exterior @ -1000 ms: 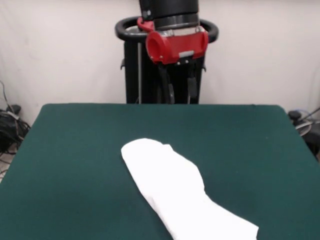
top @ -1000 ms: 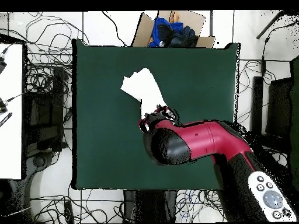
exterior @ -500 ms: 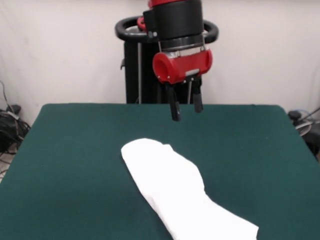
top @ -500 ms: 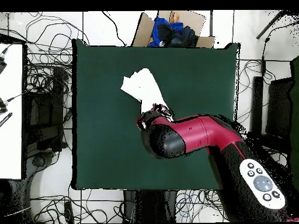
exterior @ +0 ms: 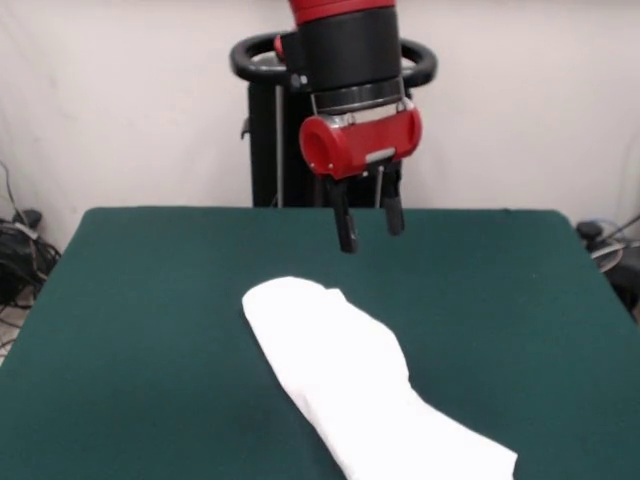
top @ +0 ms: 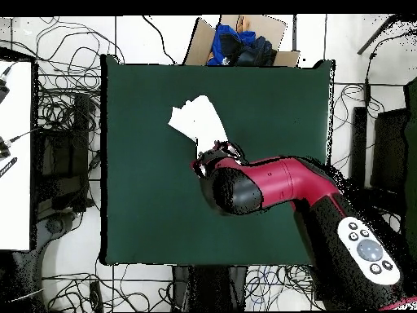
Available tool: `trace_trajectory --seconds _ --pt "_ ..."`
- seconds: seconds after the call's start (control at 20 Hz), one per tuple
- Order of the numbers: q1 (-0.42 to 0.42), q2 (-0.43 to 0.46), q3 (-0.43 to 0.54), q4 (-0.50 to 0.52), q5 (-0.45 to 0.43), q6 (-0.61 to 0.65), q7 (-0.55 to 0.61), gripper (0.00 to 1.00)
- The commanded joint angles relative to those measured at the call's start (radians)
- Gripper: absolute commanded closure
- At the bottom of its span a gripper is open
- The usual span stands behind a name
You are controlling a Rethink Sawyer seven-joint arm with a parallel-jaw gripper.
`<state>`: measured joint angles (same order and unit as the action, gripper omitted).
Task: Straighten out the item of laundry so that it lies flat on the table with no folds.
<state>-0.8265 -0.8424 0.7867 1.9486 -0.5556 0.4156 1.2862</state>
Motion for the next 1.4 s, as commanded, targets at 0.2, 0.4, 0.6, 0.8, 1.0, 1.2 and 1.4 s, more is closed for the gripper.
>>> trace_trajectory --seconds 0.2,0.4,0.6,0.8,1.0,1.2,1.4 --pt "-0.023 -0.018 0.009 -0.026 0.063 0.113 0.017 0.0" --pt "-0.025 -0.01 0.007 -0.036 0.066 0.12 0.006 0.0" --pt "-0.026 -0.02 0.014 -0.02 0.076 0.108 0.014 0.0" --pt "-0.021 -0.02 0.011 -0.029 0.079 0.114 0.016 0.0" --pt "-0.02 -0.027 0.011 -0.017 0.076 0.107 0.021 0.0" --pt "-0.01 -0.034 0.007 -0.005 0.074 0.092 0.038 0.0" --pt "0.012 -0.031 -0.01 -0.012 0.065 0.085 0.056 0.0"
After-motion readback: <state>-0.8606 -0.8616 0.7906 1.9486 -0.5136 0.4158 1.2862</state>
